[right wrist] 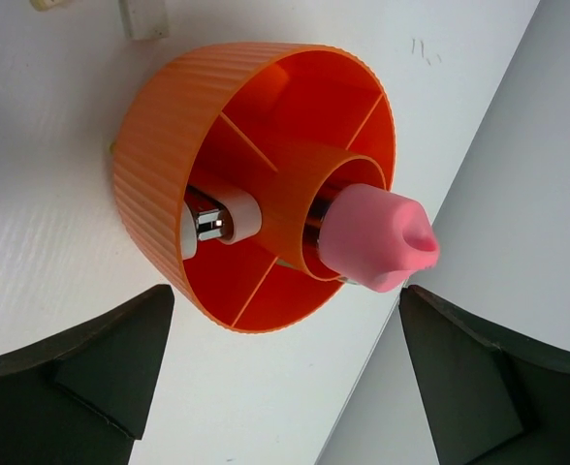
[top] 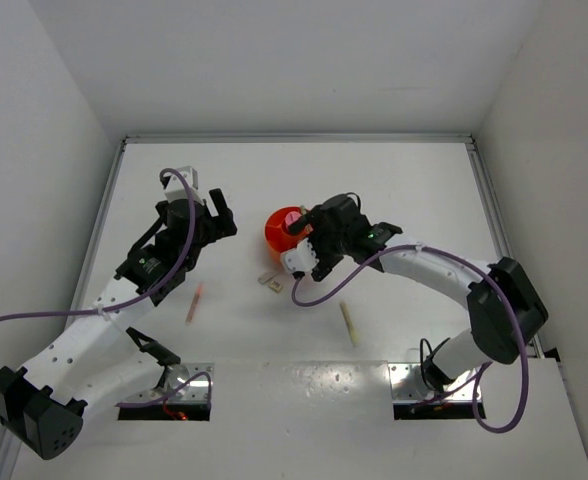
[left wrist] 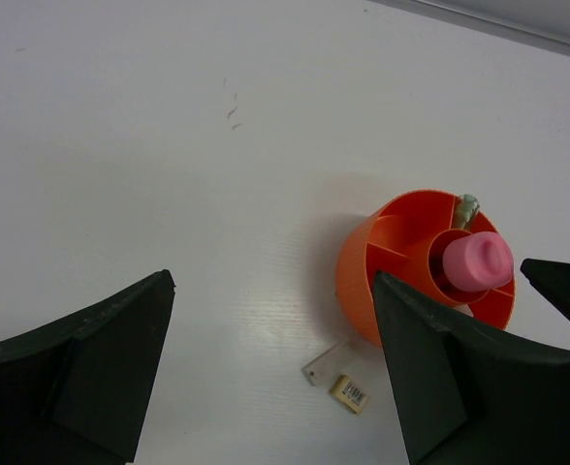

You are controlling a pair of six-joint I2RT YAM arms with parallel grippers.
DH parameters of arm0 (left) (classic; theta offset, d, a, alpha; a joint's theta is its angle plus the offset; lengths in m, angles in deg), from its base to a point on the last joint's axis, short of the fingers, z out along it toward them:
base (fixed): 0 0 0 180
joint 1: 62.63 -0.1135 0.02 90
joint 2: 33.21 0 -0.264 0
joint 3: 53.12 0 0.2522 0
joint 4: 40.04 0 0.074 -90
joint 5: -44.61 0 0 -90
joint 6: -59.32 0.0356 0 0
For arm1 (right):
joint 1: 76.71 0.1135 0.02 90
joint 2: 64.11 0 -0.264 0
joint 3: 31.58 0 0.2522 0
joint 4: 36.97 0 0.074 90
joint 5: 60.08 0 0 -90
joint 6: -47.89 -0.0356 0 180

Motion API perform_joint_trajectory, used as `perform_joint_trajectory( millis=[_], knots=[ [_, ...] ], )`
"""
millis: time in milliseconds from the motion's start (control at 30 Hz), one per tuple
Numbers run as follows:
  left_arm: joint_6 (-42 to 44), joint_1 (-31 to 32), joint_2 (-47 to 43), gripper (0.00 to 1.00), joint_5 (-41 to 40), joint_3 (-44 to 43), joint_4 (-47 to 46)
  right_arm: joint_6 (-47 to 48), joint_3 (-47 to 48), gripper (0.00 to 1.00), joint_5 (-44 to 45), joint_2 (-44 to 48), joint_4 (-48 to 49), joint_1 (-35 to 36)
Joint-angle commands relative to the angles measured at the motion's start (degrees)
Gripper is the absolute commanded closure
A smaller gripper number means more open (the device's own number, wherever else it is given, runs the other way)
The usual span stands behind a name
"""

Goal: Sort the stationery into containers
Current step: Place the stationery into the container, then grab a piece of stationery with the left arm

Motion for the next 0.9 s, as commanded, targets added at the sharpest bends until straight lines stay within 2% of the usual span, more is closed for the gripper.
perform_joint_trajectory(
  millis=[0,100,200,333,367,433,500,533,567,600,667,700,733,767,800,833,867],
  knots=[
    [0.0,-0.7,-0.7,0.11,-0.2,-0.1,-1.9,-2.3,1.4,0.00,-0.1,2.8,-0.8,0.5],
    [0.0,-0.7,-0.7,0.11,-0.2,-0.1,-1.9,-5.4,3.0,0.00,-0.6,3.7,-2.1,0.5],
    [0.0,-0.7,-0.2,0.19,0.8,-0.1,-1.9,-10.6,5.9,0.00,0.0,5.7,-2.1,0.5],
    [0.5,-0.7,1.1,0.52,4.3,-0.1,-1.9,-23.2,9.7,0.00,-2.0,8.3,-3.5,-0.4],
    [0.5,-0.7,1.1,0.68,5.3,-0.1,-1.9,-25.9,10.2,0.00,-2.0,9.0,-3.5,-0.4],
    [0.5,-0.7,2.8,0.78,7.3,-0.1,-1.9,-35.0,10.2,0.00,-0.4,10.9,-0.7,-0.9],
    [-3.4,-0.7,4.3,0.80,7.5,-0.6,2.3,-41.8,10.2,0.00,1.9,11.5,1.0,-0.9],
    [-5.2,-0.7,5.4,0.80,6.3,-1.3,4.9,-46.1,10.7,0.03,1.9,11.5,1.0,-0.9],
    [-6.5,-0.7,8.1,0.77,3.9,-2.8,7.6,-48.2,11.2,0.84,1.9,11.5,0.5,-0.9],
    [-7.6,-0.7,9.3,0.62,3.2,-2.8,9.9,-51.4,12.8,1.00,3.3,11.5,-1.0,-0.9],
    [-10.7,-0.7,11.3,0.45,3.2,-1.6,14.1,-55.2,14.4,1.00,2.4,10.5,-4.1,-0.9],
    [-11.3,-1.4,13.2,0.28,3.2,-0.8,14.7,-56.2,15.0,1.00,2.4,10.4,-6.0,-0.9],
    [-12.5,-1.9,14.1,0.21,3.8,-0.2,16.5,-56.7,15.5,0.89,1.3,9.8,-7.4,-0.9],
    [-12.5,-2.7,15.1,0.21,5.3,0.4,17.1,-56.8,16.2,0.34,0.3,9.0,-8.5,-1.4],
    [-12.5,-4.4,15.9,0.21,6.2,1.3,17.1,-57.3,16.2,0.21,-0.7,9.0,-9.7,-1.4],
    [-12.5,-5.3,16.4,0.21,6.7,1.9,17.1,-57.3,15.6,0.20,-1.7,9.0,-10.2,-2.0],
    [-12.5,-6.2,17.0,0.21,8.3,2.9,17.1,-57.3,13.7,0.40,-3.1,9.0,-9.7,-2.0]
  ],
)
